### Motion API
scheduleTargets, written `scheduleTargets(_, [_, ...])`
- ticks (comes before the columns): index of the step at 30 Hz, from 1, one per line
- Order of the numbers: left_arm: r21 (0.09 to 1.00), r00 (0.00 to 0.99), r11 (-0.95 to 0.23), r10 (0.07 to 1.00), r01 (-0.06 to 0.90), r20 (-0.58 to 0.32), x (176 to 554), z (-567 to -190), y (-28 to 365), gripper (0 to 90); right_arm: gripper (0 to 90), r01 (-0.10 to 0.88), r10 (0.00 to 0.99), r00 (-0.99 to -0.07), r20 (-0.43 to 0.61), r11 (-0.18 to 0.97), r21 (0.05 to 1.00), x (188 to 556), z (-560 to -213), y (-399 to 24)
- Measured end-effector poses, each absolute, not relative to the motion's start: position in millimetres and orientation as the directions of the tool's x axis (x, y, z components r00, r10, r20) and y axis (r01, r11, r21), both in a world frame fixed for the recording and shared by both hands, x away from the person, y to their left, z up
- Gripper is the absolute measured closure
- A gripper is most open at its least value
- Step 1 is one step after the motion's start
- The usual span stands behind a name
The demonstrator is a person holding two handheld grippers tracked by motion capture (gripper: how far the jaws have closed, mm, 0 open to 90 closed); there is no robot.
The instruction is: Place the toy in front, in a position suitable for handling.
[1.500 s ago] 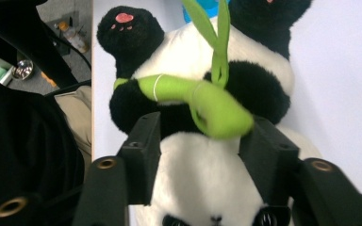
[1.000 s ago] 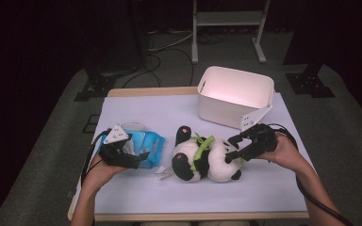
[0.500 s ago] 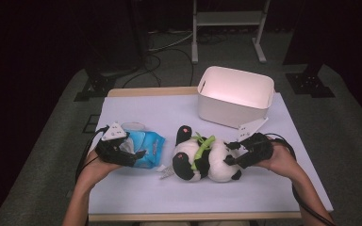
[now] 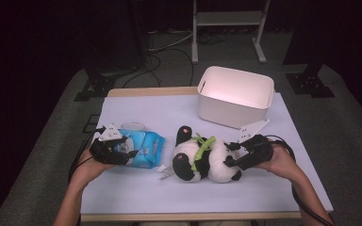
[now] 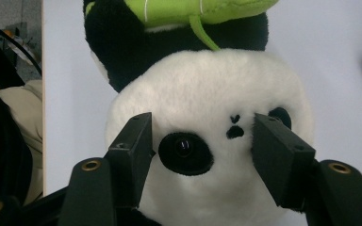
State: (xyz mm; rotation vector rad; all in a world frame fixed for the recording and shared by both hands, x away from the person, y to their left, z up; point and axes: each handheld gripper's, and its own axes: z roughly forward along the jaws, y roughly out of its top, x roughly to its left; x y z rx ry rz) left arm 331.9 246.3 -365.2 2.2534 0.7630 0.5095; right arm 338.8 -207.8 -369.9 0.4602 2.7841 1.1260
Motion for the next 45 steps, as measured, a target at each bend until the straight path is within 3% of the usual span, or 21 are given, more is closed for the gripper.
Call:
scheduleTargets(12, [0.674, 0.771, -0.64, 0.616, 0.369, 0.162, 335.7, -367.9, 248.5, 75.5, 39.0, 0.248, 0.321, -0.947, 0.029, 0.667, 0.703, 339.5, -371.6, -208.9])
scheduleTargets(17, [0.675, 0.79, -0.635, 0.6, 0.376, 0.125, 337.8, -369.8, 250.3, 85.9, 38.1, 0.247, 0.32, -0.947, 0.028, 0.668, 0.702, 339.5, -371.7, -208.5])
scheduleTargets(28, [0.715, 0.819, -0.589, 0.573, 0.378, 0.039, 342.5, -360.2, 253.9, 87.5, 36.8, 0.25, 0.324, -0.946, 0.029, 0.665, 0.703, 339.7, -372.3, -207.9])
scheduleTargets(45, [0.734, 0.861, -0.59, 0.508, 0.337, 0.013, 342.7, -346.3, 240.3, 87.3, 35.0, 0.242, 0.322, -0.946, 0.017, 0.674, 0.698, 338.4, -372.2, -206.3])
